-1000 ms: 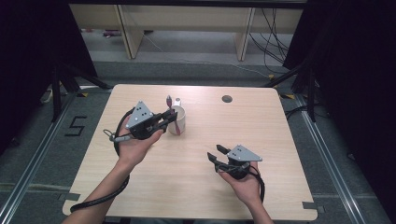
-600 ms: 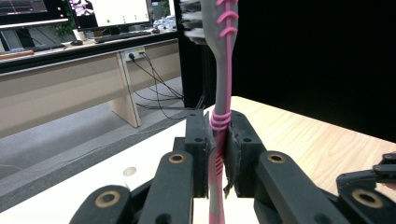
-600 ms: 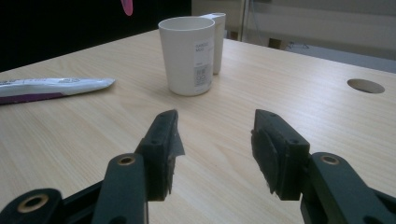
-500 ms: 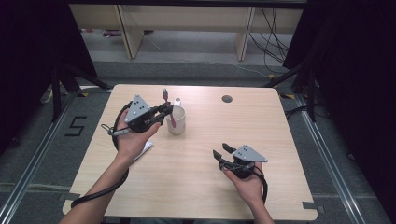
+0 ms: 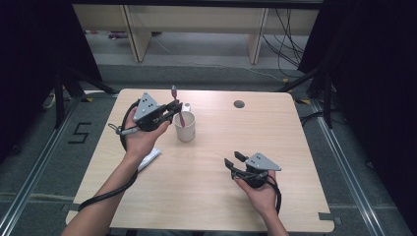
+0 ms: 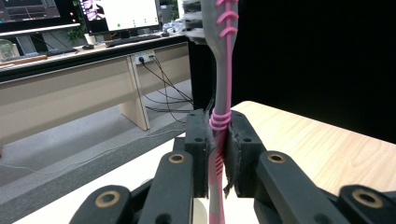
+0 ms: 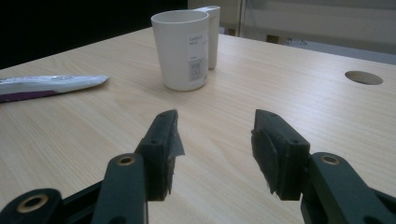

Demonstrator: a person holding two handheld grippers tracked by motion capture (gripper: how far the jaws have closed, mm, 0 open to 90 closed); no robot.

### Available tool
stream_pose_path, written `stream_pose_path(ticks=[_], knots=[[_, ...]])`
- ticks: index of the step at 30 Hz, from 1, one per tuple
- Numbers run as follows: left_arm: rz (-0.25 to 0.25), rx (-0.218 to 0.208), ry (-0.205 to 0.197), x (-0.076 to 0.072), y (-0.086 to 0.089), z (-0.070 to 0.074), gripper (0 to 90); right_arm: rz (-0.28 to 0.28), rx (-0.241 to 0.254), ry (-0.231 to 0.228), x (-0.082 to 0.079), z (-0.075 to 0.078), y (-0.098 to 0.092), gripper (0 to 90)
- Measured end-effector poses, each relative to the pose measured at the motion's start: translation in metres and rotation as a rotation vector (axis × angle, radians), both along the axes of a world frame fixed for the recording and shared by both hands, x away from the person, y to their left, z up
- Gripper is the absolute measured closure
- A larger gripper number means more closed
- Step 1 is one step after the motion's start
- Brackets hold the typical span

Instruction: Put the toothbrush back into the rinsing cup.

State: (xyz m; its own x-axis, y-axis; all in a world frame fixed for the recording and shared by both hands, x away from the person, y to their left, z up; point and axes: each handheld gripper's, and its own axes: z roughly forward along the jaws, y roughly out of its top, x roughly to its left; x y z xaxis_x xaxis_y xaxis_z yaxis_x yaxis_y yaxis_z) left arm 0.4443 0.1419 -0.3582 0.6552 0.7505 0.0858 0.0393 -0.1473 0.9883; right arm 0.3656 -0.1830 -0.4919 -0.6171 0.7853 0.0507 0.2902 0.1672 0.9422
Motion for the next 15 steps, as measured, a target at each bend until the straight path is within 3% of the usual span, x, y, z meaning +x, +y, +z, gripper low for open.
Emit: stream_pose_path(ticks=[9,11,12,14,15], knots=[[0.009,0.004,0.006,0.010,-0.002,0.004,80.2,0.007,0.008,0.007,0.000,0.001,0.000,51.4],[0.011,-0.008,0.005,0.013,-0.002,0.005,80.2,-0.006,-0.004,-0.017,0.001,0.001,0.000,51.4],[0.014,-0.014,0.006,0.014,-0.002,0.005,80.2,-0.001,0.011,0.018,-0.001,0.001,0.000,51.4],[0.021,-0.015,0.004,0.017,-0.003,0.005,80.2,0.004,-0.004,-0.005,0.001,0.000,-0.001,51.4],[0.022,-0.016,0.004,0.018,-0.003,0.005,80.2,-0.003,0.007,0.022,-0.001,0.000,0.001,51.4]])
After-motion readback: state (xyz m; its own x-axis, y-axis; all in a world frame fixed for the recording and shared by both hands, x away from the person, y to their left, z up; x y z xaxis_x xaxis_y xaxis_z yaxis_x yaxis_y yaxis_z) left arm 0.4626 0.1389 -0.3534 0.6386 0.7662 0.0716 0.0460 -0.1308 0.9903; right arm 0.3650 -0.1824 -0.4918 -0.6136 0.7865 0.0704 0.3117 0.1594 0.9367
